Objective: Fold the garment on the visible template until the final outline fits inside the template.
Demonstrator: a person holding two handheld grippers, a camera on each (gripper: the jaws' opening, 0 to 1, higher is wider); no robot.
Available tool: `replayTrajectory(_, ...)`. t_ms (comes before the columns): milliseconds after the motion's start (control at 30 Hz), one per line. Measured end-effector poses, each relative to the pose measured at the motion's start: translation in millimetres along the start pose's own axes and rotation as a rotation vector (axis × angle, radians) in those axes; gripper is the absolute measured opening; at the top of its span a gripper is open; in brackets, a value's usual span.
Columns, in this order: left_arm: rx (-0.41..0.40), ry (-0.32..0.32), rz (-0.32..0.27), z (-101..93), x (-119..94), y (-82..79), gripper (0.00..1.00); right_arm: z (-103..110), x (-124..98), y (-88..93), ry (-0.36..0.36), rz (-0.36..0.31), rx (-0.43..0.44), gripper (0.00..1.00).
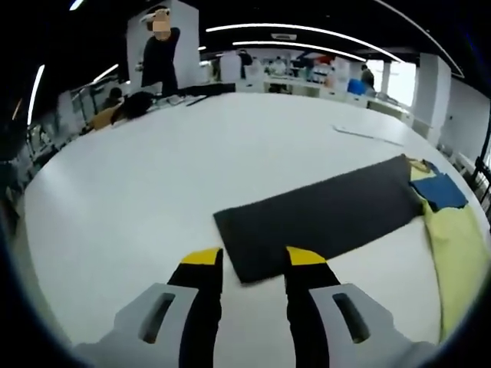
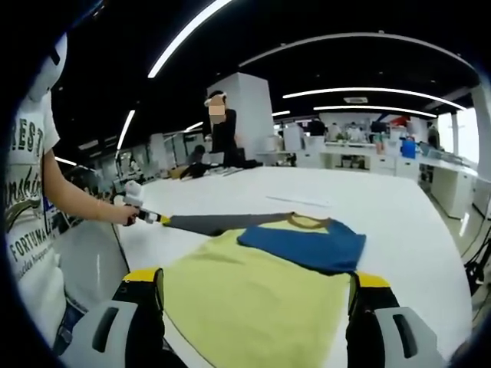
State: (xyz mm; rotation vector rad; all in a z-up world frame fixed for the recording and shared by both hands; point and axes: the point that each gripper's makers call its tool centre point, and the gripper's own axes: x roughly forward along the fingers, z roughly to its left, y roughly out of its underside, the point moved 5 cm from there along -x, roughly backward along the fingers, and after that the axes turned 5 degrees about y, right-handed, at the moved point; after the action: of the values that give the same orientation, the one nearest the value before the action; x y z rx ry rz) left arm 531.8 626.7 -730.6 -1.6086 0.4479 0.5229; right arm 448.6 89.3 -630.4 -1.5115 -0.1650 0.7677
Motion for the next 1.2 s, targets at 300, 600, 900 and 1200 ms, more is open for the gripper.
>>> replayTrajectory(300, -0.027, -0.037, 0.024, 1.7, 2.0, 13.7, 0.26, 0.4, -0.9, -0.4, 0.000, 0.009, -0.013, 0.99)
replayTrajectory(600, -0.054, -0.059, -0.001, 3.5, 2.8, 13.9, 0.23, 0.6, -1.5, 1.7, 0.010, 0.019, -0.018, 0.99)
replayTrajectory(900, -0.082, -0.118, -0.005, -3.6, 1.1, 15.6, 0.19, 2.9, -0.5, 5.3, 0.019, 0.027, -0.026, 0.99)
replayTrajectory(1200, -0.114, -0.133, -0.018, 3.7, 8.8, 16.6, 0.09, 3.8, -0.7, 9.9, 0.023, 0.030, -0.016, 0.99)
